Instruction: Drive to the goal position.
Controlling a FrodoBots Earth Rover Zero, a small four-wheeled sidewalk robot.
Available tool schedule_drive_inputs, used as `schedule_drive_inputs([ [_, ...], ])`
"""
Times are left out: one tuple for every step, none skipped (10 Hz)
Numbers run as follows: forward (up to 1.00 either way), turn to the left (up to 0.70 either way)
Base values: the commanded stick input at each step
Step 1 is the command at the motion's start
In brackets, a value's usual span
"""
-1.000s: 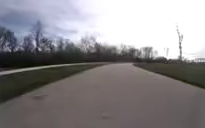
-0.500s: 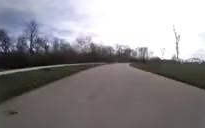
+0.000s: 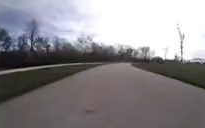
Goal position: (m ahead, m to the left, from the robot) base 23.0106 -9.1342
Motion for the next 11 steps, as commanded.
schedule_drive_inputs([
  [1.0, -0.02],
  [1.0, -0.13],
  [1.0, -0.19],
  [1.0, -0.15],
  [1.0, 0.0],
  [1.0, 0.0],
  [1.0, 0.0],
  [1.0, 0.0],
  [1.0, 0.0],
  [1.0, 0.0],
  [1.0, 0.0],
])
